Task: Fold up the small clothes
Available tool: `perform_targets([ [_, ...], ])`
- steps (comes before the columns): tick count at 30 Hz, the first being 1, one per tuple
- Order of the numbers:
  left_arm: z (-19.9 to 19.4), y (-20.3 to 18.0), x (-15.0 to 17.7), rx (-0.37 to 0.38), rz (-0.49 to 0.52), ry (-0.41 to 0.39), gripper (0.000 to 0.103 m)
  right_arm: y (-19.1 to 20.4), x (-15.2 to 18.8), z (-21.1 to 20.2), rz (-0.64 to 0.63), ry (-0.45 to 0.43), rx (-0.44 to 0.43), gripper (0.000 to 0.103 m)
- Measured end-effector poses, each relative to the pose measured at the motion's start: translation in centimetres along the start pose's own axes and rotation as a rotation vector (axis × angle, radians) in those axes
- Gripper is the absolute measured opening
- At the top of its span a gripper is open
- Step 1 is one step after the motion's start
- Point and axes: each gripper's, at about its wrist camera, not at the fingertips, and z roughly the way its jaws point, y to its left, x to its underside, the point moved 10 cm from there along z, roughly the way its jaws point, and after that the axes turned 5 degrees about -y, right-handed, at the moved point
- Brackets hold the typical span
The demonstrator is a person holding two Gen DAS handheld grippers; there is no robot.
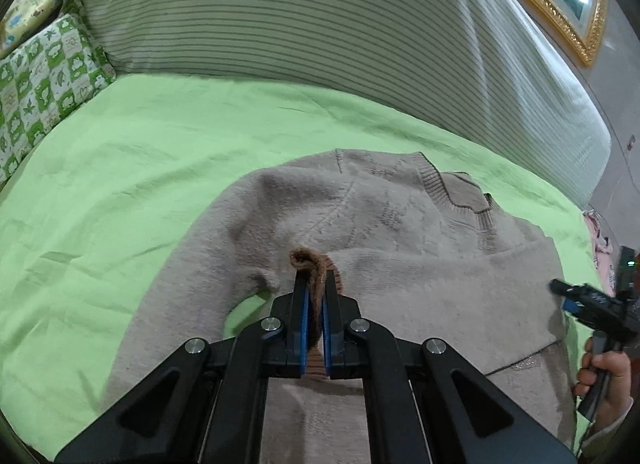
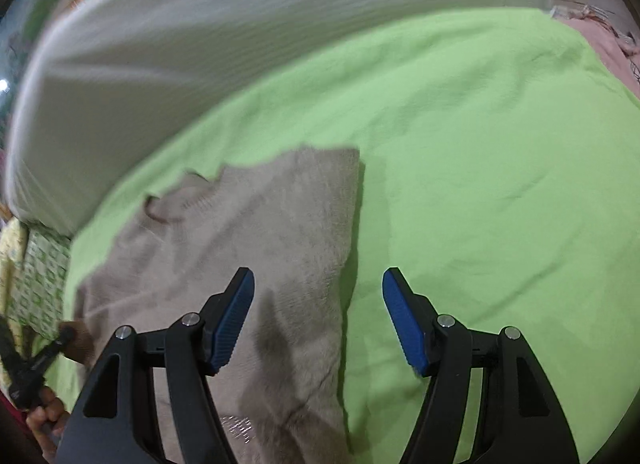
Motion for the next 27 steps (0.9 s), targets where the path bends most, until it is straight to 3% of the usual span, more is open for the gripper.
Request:
perform_targets([
  [1, 0.0, -0.4, 0.0, 0.005, 0.004, 0.002, 0.003, 0.3, 0.3, 0.5, -0.015, 0.018, -0.016, 0.065],
  [2, 0.1, -0.8, 0.0, 0.014, 0.005, 0.005, 0.003, 0.7, 0.4, 0.6, -0.049, 0.02, -0.037, 0.022],
  [3, 0.2, -1.3, 0.0, 0.027, 0.004, 0.008, 0.003, 0.5, 0.3, 0.3, -0.068, 0.034, -0.039, 0.013],
  [6, 1.0, -3.2, 0.2, 0.062, 0.024, 0.021, 0.003, -0.2, -1.9, -2.2, -0.129, -0.017, -0.017, 0.011],
  [8, 2.3, -4.4, 0.6, 0.068, 0.049, 0.036, 0.004, -1.2, -3.8, -4.0, -0.196, -0.053, 0.045, 0.008],
  [10, 4.1, -5.1, 1.1, 0.05, 0.069, 0.06, 0.004, -2.7, -5.1, -4.3, -0.221, -0.071, 0.13, 0.008],
  [14, 6.9, -4.2, 1.9, -0.021, 0.086, 0.08, 0.004, -4.0, -3.9, -2.2, -0.242, -0.033, 0.183, 0.008],
  [19, 6.6, -2.6, 1.3, -0.01, 0.071, 0.033, 0.004, -4.2, -2.5, -1.7, -0.238, -0.059, 0.221, 0.012],
  [22, 5.4, -1.5, 0.6, -0.017, 0.068, -0.015, 0.003, -4.2, -2.7, -3.0, -0.22, -0.073, 0.22, 0.028],
  [24, 4.4, -1.4, -0.5, -0.01, 0.069, -0.062, 0.003, -3.5, -3.4, -4.2, -0.213, -0.122, 0.203, 0.046],
  [27, 3.4, -2.6, -1.9, 0.028, 0.086, -0.1, 0.003, -3.0, -4.0, -6.6, -0.199, -0.199, 0.196, 0.059],
])
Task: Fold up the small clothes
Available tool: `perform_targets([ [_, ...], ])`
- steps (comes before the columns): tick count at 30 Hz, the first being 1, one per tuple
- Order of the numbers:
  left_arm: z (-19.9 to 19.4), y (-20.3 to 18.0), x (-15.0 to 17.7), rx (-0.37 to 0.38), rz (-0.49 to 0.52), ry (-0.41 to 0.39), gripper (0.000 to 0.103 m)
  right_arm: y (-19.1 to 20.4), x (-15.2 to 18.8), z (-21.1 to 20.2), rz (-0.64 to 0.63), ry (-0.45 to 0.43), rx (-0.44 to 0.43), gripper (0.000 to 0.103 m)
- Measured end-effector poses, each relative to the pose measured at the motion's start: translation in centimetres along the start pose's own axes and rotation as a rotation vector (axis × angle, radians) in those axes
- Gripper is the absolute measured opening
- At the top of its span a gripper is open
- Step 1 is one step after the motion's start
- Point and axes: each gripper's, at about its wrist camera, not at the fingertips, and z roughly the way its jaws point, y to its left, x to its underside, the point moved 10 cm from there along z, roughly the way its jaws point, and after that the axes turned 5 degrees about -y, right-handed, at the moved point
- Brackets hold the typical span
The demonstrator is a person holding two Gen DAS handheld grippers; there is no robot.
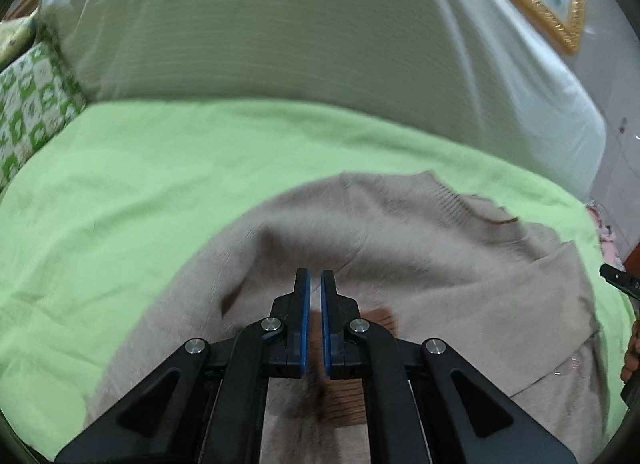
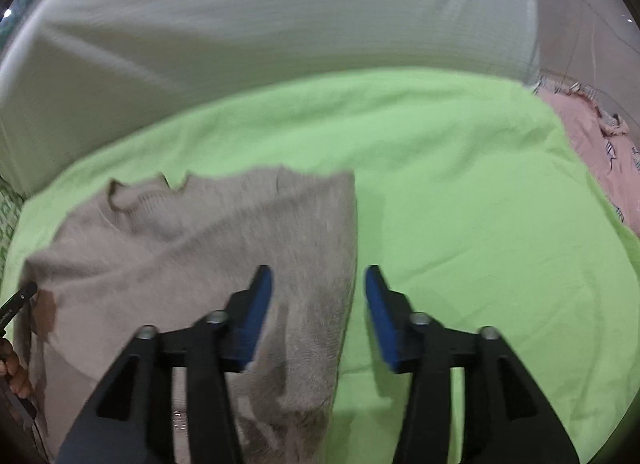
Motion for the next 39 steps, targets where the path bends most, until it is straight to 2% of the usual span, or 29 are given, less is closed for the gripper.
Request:
perform_targets([
  [1, -0.2, -0.2, -0.1, 0.005, 0.011, 0.0, 0.003, 0.3, -0.3, -0.5, 0.016, -0.016, -0.02, 0.059],
  [3, -0.6, -0.3, 0.4, 0.014, 0.013, 0.024, 0.004, 2.1, -0.3, -1.4, 0.058, -0.024, -0.114, 0.059],
  [5, -1.6, 0.0, 1.5, 0.028, -0.022, 0.06, 0.011, 4.3, 0.1, -1.9, 0.053, -0.005, -0.189, 0.059],
  [6, -2.1, 0.0, 2.0, 0.039, -0.035, 0.074, 0.021, 5.7, 0.6, -2.1, 0.032, 0.004, -0.219, 0.059],
  [7, -2.7, -0.1, 2.9, 0.057, -0.067, 0.109, 0.038, 6.6, 1.0, -2.4, 0.019, 0.011, -0.232, 0.059],
  [9, -3.1, -0.5, 4.4, 0.087, -0.116, 0.152, 0.053, 8.6, 2.1, -2.4, -0.006, 0.036, -0.281, 0.059],
  [11, -2.8, -1.2, 5.4, 0.118, -0.161, 0.205, 0.054, 10.6, 3.0, -2.3, -0.006, 0.057, -0.317, 0.06],
  [14, -1.3, -1.9, 5.3, 0.096, -0.175, 0.213, 0.049, 12.7, 4.3, -2.1, -0.02, 0.089, -0.349, 0.06],
  [15, -0.8, -2.1, 5.1, 0.087, -0.168, 0.207, 0.023, 13.3, 4.7, -1.9, -0.029, 0.097, -0.351, 0.06],
  [16, -0.3, -2.3, 5.0, 0.086, -0.158, 0.209, 0.001, 13.5, 4.9, -1.6, -0.032, 0.102, -0.351, 0.06],
  [17, 0.4, -2.4, 4.7, 0.07, -0.142, 0.206, 0.004, 13.8, 5.0, -1.3, -0.031, 0.109, -0.352, 0.06],
  [19, 0.6, -2.5, 3.9, 0.061, -0.119, 0.181, 0.002, 13.9, 5.2, -0.9, -0.021, 0.115, -0.343, 0.06],
  [22, -1.4, -1.3, 1.1, 0.039, -0.104, 0.045, 0.001, 13.5, 4.8, -0.9, 0.003, 0.105, -0.34, 0.06],
  [23, -1.6, -0.7, 1.0, 0.027, -0.098, 0.031, 0.001, 13.4, 4.5, -1.1, 0.011, 0.095, -0.34, 0.06],
  [24, -1.2, -0.2, 1.4, 0.014, -0.086, 0.052, 0.002, 13.4, 4.3, -1.1, 0.021, 0.084, -0.337, 0.06],
  [26, -0.3, 0.5, 3.1, 0.005, -0.085, 0.127, 0.006, 13.5, 4.4, -0.8, 0.036, 0.087, -0.334, 0.06],
  [27, -0.5, 0.9, 4.0, 0.0, -0.096, 0.152, 0.014, 13.5, 4.6, -0.7, 0.043, 0.096, -0.337, 0.06],
  [28, -0.9, 1.3, 4.5, 0.003, -0.116, 0.162, 0.03, 13.7, 4.9, -0.5, 0.055, 0.111, -0.344, 0.06],
  [29, -1.8, 1.6, 5.2, 0.014, -0.16, 0.17, 0.042, 13.9, 5.1, -0.6, 0.066, 0.117, -0.352, 0.06],
  [30, -2.6, 2.1, 5.7, 0.008, -0.197, 0.171, 0.064, 14.1, 5.2, -0.7, 0.069, 0.117, -0.356, 0.06],
  [31, -3.5, 2.7, 6.2, -0.006, -0.243, 0.166, 0.07, 14.3, 5.4, -0.9, 0.065, 0.116, -0.361, 0.06],
  [34, -7.2, 3.4, 8.1, 0.024, -0.371, 0.142, 0.072, 14.7, 5.6, -1.8, 0.065, 0.112, -0.372, 0.06],
  [39, -12.2, 5.7, 14.4, 0.029, -0.708, 0.17, 0.074, 15.2, 6.6, -3.5, 0.089, 0.115, -0.39, 0.06],
])
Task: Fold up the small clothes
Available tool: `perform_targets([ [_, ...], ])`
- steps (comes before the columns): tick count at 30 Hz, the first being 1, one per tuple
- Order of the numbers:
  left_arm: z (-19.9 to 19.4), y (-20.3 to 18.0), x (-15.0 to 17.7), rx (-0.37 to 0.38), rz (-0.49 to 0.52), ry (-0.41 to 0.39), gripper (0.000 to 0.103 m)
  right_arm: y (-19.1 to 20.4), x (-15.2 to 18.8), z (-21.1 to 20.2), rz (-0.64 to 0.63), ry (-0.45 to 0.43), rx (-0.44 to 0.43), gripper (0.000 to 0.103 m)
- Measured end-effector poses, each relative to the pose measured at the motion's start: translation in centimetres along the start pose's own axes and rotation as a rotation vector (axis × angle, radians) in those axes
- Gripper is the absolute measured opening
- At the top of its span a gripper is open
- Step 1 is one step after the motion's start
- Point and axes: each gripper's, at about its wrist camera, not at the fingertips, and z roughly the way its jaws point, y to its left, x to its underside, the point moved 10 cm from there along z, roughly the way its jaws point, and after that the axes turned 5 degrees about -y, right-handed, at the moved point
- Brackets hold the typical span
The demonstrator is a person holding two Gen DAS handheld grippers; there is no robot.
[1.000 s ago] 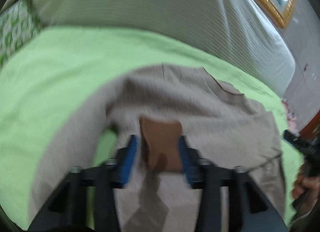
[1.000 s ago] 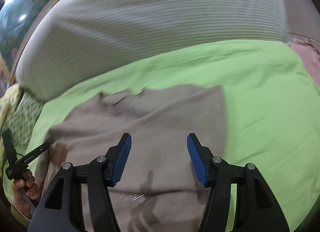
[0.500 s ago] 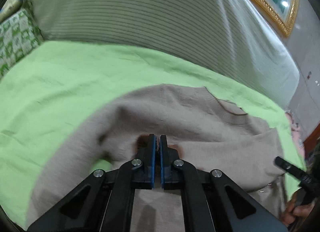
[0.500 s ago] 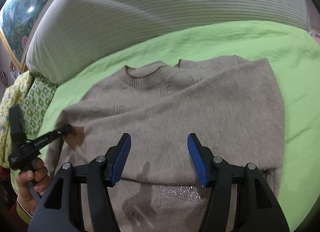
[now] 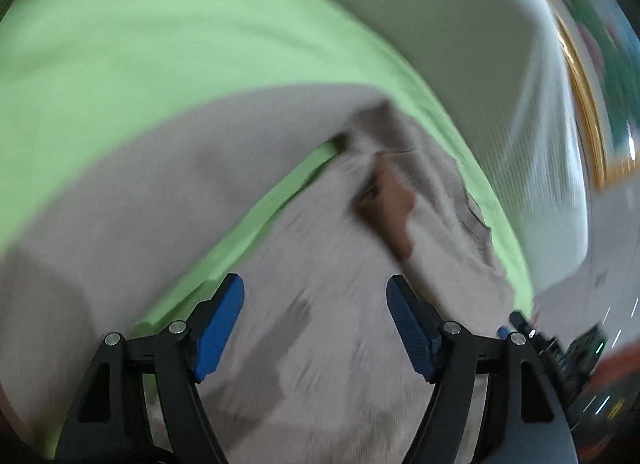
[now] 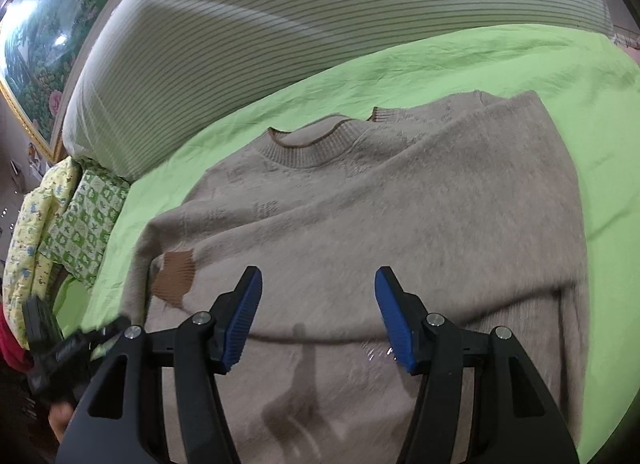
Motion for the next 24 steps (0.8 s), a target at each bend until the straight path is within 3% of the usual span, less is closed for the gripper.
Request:
perform_targets([
  [3, -2.5, 3.2, 1.3, 0.065, -0.246, -0.027, 0.073, 1.0, 1.3, -0.5, -0.002, 0.02, -0.016, 0.06],
  [5, -4.7, 5.4, 1.1, 0.036, -0.376, -0.095, 0.073, 1.6, 2.2, -1.0, -0.003, 0.032, -0.025, 0.06],
  [8, -6.4, 9.1, -0.3, -0.056, -0.485, -0.172, 0.072, 2.2, 2.9, -1.7, -0.012, 0.035, -0.03, 0.06],
  [11, -5.7, 10.3, -1.8, -0.042, -0.533, -0.159, 0.066, 2.2, 3.3, -2.2, -0.009, 0.035, -0.026, 0.06],
  [12, -5.7, 10.0, -2.4, -0.07, -0.493, -0.169, 0.052, 2.1, 3.4, -2.2, -0.006, 0.037, -0.024, 0.06],
  [13, -5.4, 9.4, -3.0, -0.105, -0.427, -0.181, 0.02, 1.9, 3.5, -2.3, -0.002, 0.035, -0.021, 0.06],
  [14, -4.9, 8.8, -4.0, -0.14, -0.323, -0.185, 0.006, 1.7, 3.6, -2.4, 0.003, 0.034, -0.017, 0.06],
  [17, -5.1, 7.3, -6.5, -0.121, -0.247, -0.231, 0.007, 1.2, 3.8, -2.8, 0.013, 0.035, -0.017, 0.06],
  [19, -6.3, 4.5, -7.9, -0.105, -0.137, -0.283, 0.007, 0.6, 3.7, -3.3, 0.01, 0.026, -0.011, 0.06],
  [24, -6.5, -11.2, -9.8, 0.057, 0.194, -0.36, 0.007, -2.3, 2.3, -4.9, 0.069, -0.021, 0.014, 0.06],
])
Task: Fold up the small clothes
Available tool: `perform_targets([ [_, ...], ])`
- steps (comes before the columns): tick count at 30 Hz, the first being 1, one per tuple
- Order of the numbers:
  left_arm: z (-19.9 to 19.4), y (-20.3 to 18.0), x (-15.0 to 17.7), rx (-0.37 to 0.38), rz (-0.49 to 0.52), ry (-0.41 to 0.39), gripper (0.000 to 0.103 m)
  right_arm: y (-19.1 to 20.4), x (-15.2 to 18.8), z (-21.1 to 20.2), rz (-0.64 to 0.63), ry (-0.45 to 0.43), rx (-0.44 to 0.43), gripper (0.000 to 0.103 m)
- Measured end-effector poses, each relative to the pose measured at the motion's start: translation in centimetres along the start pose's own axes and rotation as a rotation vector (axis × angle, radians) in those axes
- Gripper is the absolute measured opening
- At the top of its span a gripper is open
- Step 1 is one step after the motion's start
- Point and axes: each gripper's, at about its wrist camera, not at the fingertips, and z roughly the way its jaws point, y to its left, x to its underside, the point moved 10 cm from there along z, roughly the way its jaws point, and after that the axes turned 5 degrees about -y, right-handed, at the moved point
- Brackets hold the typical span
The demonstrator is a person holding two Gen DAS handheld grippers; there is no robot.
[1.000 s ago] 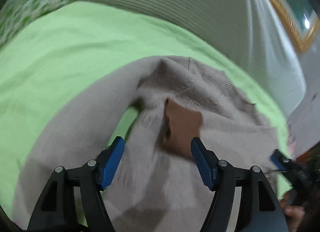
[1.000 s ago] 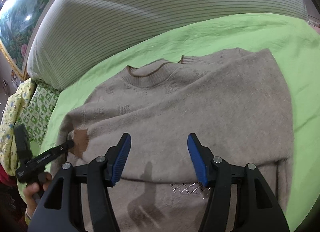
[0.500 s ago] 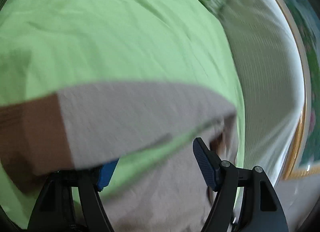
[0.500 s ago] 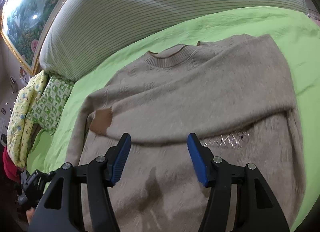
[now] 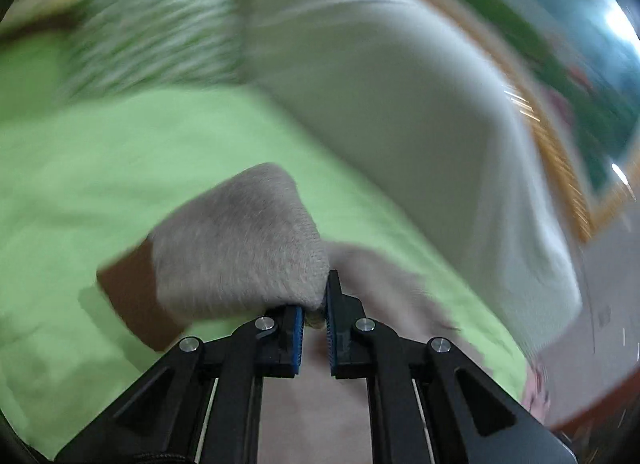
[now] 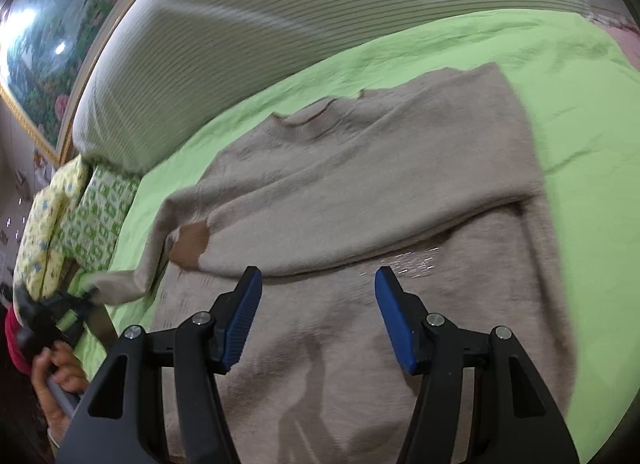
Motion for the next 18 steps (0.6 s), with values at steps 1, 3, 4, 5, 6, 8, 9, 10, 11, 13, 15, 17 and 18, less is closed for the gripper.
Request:
perform_targets([
  [1, 1.2, -5.3, 0.5, 0.091, 0.097, 0.028, 0.009, -0.7, -0.4, -0.3, 0.017, -0.011, 0.009, 0.06],
  [3, 4.1, -12.8, 3.7, 0.161, 0.289, 0.131, 0.023, -2.0, -1.1, -1.2, 0.048, -0.032, 0.019, 0.06],
  [4, 5.2, -15.5, 5.7, 0.166, 0.368, 0.171, 0.045, -2.7, -1.4, -1.7, 0.06, -0.045, 0.028, 0.06],
  [5, 6.3, -18.1, 8.7, 0.163, 0.456, 0.215, 0.076, -3.2, -1.6, -2.0, 0.067, -0.053, 0.037, 0.06],
  [6, 6.8, -19.5, 10.8, 0.168, 0.517, 0.239, 0.082, -4.2, -2.0, -2.6, 0.083, -0.066, 0.053, 0.06],
  [8, 6.9, -21.4, 15.2, 0.187, 0.663, 0.266, 0.081, -5.6, -2.4, -3.2, 0.107, -0.079, 0.072, 0.06],
  [9, 6.6, -21.4, 16.9, 0.193, 0.716, 0.276, 0.081, -6.4, -2.5, -3.5, 0.118, -0.084, 0.087, 0.06],
  [10, 6.2, -20.7, 18.3, 0.191, 0.751, 0.291, 0.081, -7.3, -2.6, -3.9, 0.129, -0.088, 0.104, 0.06],
  [11, 5.4, -19.5, 19.3, 0.193, 0.764, 0.309, 0.081, -8.1, -2.7, -4.1, 0.138, -0.088, 0.115, 0.06],
  [13, 4.9, -16.7, 19.6, 0.179, 0.762, 0.337, 0.081, -9.0, -2.9, -4.2, 0.148, -0.085, 0.129, 0.06],
  [15, 5.1, -13.2, 18.3, 0.123, 0.754, 0.346, 0.081, -9.4, -3.2, -3.8, 0.15, -0.079, 0.131, 0.06],
  [17, 5.7, -9.0, 15.7, 0.043, 0.74, 0.328, 0.081, -8.5, -3.5, -3.1, 0.135, -0.075, 0.116, 0.06],
  [18, 6.2, -7.3, 14.5, 0.004, 0.736, 0.319, 0.081, -8.1, -3.6, -2.8, 0.125, -0.073, 0.109, 0.06],
])
